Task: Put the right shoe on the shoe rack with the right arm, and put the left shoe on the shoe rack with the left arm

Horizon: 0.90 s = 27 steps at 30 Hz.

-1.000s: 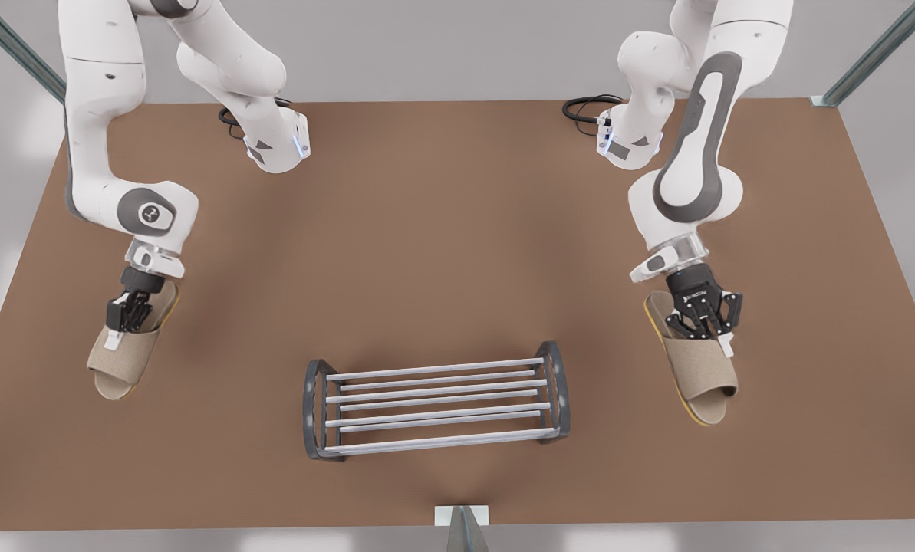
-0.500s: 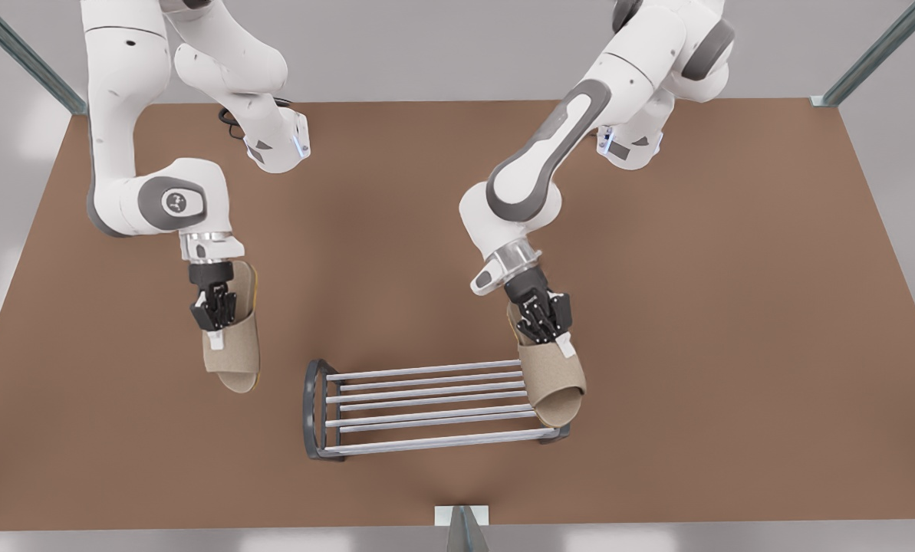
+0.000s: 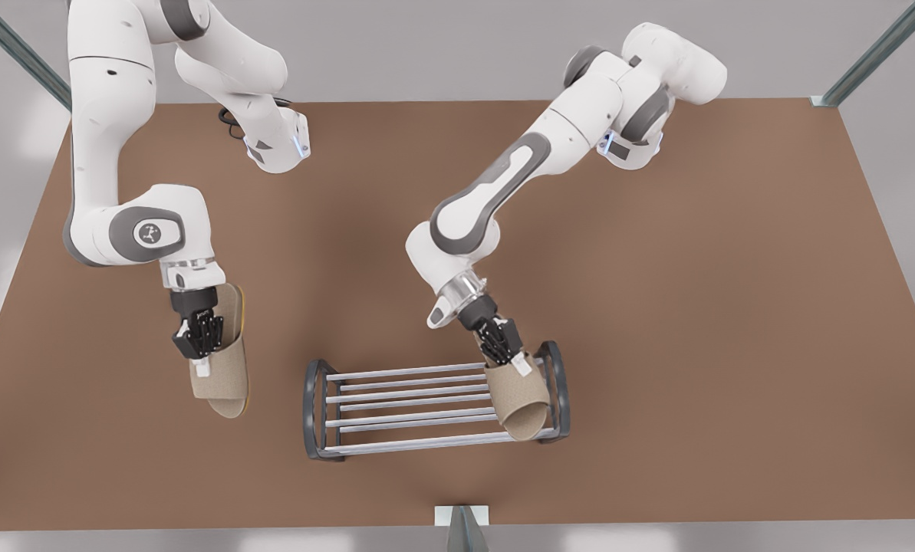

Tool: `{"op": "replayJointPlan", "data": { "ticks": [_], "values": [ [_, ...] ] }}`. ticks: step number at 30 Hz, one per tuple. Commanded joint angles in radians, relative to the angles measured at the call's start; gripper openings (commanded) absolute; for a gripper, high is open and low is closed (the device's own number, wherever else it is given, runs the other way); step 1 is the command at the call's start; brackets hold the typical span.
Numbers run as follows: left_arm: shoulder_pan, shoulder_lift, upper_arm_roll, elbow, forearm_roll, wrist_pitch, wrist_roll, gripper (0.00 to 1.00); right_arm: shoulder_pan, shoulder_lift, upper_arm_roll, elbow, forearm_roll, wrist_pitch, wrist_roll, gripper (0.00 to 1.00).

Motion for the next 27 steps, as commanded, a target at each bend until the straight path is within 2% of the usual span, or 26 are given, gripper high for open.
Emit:
{"op": "replayJointPlan", "data": {
  "ticks": [1,2,4,5,7,10,13,14,16,17,18,19,20,21,22,23,24,26,27],
  "values": [
    [0.000,0.034,-0.005,0.036,-0.009,-0.032,0.208,0.30,-0.001,-0.004,0.001,0.032,0.002,0.057,-0.027,0.21],
    [0.004,0.066,-0.005,0.056,-0.007,-0.029,0.209,0.37,-0.004,0.002,0.001,0.075,0.005,0.109,-0.024,0.21],
    [0.016,0.091,-0.009,0.067,-0.033,-0.023,0.206,0.87,0.001,0.004,0.001,0.074,0.012,0.118,-0.018,0.21],
    [0.035,0.100,-0.011,0.067,-0.043,-0.019,0.194,1.00,0.032,0.004,-0.007,0.084,0.024,0.121,-0.017,0.21],
    [0.046,0.091,-0.017,0.061,-0.067,-0.019,0.149,1.00,0.047,-0.004,-0.008,0.075,0.104,0.131,-0.009,0.21],
    [0.061,0.069,-0.109,0.044,-0.104,-0.046,0.129,1.00,0.098,-0.033,-0.013,0.075,0.122,0.140,0.059,0.21],
    [0.062,0.027,-0.153,0.016,-0.153,-0.085,0.129,1.00,0.127,-0.065,-0.011,0.087,0.128,0.140,0.055,0.21],
    [0.061,-0.087,-0.181,-0.105,-0.228,-0.123,0.129,1.00,0.153,-0.074,-0.014,0.100,0.128,0.140,0.055,0.21],
    [0.047,-0.432,-0.204,-0.448,-0.406,-0.160,0.141,1.00,0.205,-0.070,-0.017,0.138,0.130,0.138,0.055,0.21],
    [0.056,-0.536,-0.192,-0.492,-0.466,-0.175,0.198,1.00,0.242,-0.067,-0.017,0.150,0.133,0.138,0.059,0.21],
    [0.079,-0.618,-0.118,-0.479,-0.566,-0.163,0.364,1.00,0.294,-0.041,-0.027,0.193,0.140,0.138,0.060,0.21],
    [0.130,-0.688,-0.051,-0.452,-0.691,-0.120,0.514,1.00,0.361,-0.018,-0.071,0.216,0.191,0.138,0.060,0.21],
    [0.199,-0.678,0.030,-0.314,-0.857,-0.111,0.614,1.00,0.417,0.014,-0.080,0.249,0.197,0.138,0.060,0.21],
    [0.314,-0.635,0.047,-0.223,-1.044,-0.101,0.625,1.00,0.457,0.051,-0.088,0.284,0.239,0.135,0.063,0.21],
    [0.432,-0.599,0.047,-0.183,-1.299,-0.098,0.623,1.00,0.509,0.099,-0.132,0.328,0.262,0.135,0.063,0.21],
    [0.558,-0.584,0.047,-0.182,-1.515,-0.098,0.622,1.00,0.559,0.145,-0.169,0.379,0.298,0.135,0.065,0.21],
    [0.651,-0.583,0.047,-0.182,-1.635,-0.105,0.617,1.00,0.601,0.168,-0.203,0.385,0.337,0.131,0.065,0.21],
    [0.676,-0.630,0.077,-0.195,-1.624,-0.108,0.585,1.00,0.618,0.234,-0.232,0.449,0.344,0.124,0.065,0.21],
    [0.678,-0.711,0.077,-0.263,-1.624,-0.102,0.557,1.00,0.619,0.306,-0.263,0.532,0.346,0.127,0.065,0.21]
  ]
}}
